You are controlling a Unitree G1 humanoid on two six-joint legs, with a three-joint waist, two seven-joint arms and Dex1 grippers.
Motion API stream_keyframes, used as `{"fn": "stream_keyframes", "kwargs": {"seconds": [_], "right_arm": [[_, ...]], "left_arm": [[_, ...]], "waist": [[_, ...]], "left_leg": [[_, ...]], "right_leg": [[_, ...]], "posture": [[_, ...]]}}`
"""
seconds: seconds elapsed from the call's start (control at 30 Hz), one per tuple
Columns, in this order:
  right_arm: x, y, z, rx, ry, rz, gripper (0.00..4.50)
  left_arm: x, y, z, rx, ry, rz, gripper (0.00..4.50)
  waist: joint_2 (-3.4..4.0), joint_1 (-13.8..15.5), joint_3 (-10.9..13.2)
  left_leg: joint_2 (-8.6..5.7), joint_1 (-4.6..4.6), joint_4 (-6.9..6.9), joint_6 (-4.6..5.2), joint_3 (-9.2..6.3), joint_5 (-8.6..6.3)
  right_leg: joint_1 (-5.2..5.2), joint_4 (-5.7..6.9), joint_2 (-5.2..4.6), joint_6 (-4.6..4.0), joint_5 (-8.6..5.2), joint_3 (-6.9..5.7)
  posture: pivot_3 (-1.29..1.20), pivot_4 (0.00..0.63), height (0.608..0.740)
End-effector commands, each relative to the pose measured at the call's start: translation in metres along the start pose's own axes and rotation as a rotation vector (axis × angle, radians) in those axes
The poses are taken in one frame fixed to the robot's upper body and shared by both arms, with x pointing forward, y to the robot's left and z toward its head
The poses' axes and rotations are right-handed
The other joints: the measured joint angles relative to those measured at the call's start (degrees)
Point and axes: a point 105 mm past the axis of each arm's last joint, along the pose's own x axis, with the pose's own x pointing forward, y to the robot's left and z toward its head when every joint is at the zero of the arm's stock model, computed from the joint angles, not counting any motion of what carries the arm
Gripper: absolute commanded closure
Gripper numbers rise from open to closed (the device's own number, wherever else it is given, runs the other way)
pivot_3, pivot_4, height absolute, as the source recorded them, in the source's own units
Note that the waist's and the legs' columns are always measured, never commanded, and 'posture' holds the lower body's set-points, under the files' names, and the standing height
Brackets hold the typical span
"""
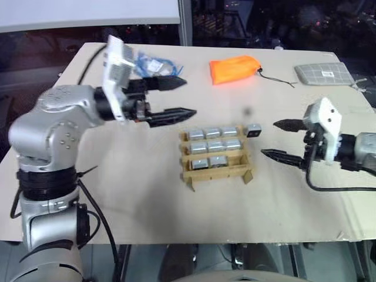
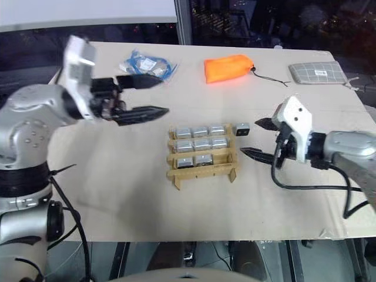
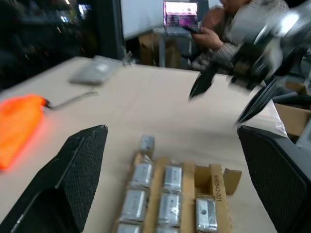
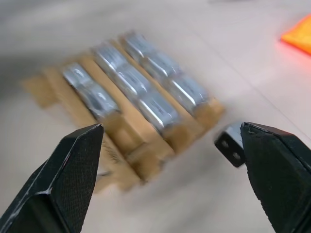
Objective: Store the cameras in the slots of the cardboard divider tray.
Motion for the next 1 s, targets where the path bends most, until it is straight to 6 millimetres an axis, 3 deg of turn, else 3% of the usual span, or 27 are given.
{"fn": "stream_keyframes", "kwargs": {"seconds": [0.03,0.1,0.23,0.47,0.8,1.0], "right_arm": [[0.015,-0.017,-0.004,-0.095,-0.043,-0.039,0.00],[0.024,-0.026,-0.015,-0.107,-0.029,-0.041,0.00],[0.039,-0.048,-0.032,-0.122,-0.012,-0.031,0.00],[0.052,-0.081,-0.041,-0.141,0.001,-0.031,0.00],[0.071,-0.093,-0.046,-0.138,0.045,0.074,0.00],[0.075,-0.085,-0.050,-0.130,0.097,0.188,0.00]], "left_arm": [[-0.020,-0.018,0.015,0.035,-0.028,-0.061,0.05],[-0.030,-0.026,0.013,0.021,-0.004,-0.084,0.05],[-0.048,-0.023,0.007,0.038,0.078,-0.022,0.05],[-0.055,-0.031,0.006,0.027,0.082,-0.013,0.05],[-0.056,-0.035,0.001,0.020,0.083,0.013,0.05],[-0.059,-0.036,0.000,0.019,0.089,0.028,0.05]], "waist": [[0.01,-0.1,0.0],[0.01,-0.3,0.0],[0.05,-0.4,0.1],[0.11,-0.9,0.1],[0.22,-1.5,0.2],[0.23,-1.4,0.2]], "left_leg": [[0.00,0.02,0.00,0.00,0.01,0.00],[0.01,0.01,-0.02,-0.01,0.01,0.00],[0.00,-0.02,-0.02,-0.01,0.00,0.00],[0.01,0.00,-0.03,-0.03,0.00,0.01],[0.01,0.03,-0.08,-0.05,0.05,0.02],[0.01,0.02,-0.11,-0.05,0.04,0.01]], "right_leg": [[0.00,0.01,0.00,0.00,0.00,0.01],[-0.02,0.00,0.02,0.00,0.00,0.00],[-0.02,-0.01,0.01,-0.01,0.00,-0.03],[-0.02,0.02,0.01,-0.02,0.00,-0.03],[-0.03,0.02,0.02,-0.03,0.01,0.00],[-0.03,0.00,0.01,-0.03,0.01,-0.01]], "posture": [[0.00,0.150,0.740],[0.00,0.150,0.740],[0.00,0.150,0.740],[0.00,0.150,0.740],[0.00,0.150,0.740],[0.00,0.150,0.740]]}}
